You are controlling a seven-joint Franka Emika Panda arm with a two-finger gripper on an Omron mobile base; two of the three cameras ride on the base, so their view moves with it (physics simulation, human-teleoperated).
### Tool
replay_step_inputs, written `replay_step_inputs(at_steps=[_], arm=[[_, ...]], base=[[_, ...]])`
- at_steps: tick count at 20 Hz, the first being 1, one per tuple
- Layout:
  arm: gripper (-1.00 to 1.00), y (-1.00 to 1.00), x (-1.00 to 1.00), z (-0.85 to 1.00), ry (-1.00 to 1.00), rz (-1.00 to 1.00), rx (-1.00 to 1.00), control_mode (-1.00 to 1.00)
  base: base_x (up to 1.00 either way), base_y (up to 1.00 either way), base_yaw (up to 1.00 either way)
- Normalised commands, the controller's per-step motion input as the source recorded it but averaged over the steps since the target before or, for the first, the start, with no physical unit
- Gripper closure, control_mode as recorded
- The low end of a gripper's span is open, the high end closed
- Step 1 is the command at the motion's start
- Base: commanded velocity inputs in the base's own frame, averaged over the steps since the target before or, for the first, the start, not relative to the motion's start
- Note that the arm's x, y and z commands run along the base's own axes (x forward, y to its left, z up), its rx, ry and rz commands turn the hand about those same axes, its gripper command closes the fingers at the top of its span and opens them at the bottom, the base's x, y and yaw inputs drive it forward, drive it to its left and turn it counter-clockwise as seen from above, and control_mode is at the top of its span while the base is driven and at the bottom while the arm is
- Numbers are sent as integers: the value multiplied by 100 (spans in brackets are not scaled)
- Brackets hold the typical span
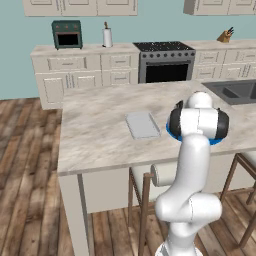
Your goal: Place one cooked food and one vegetable from the large plate to each tupperware container.
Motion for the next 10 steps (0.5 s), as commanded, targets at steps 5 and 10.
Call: replay_step_inputs(at_steps=[5,10], arm=[[100,93,0,100,-6,-13,10,-100],[100,100,10,48,0,-33,12,-100]], base=[[0,0,0],[0,0,0]])
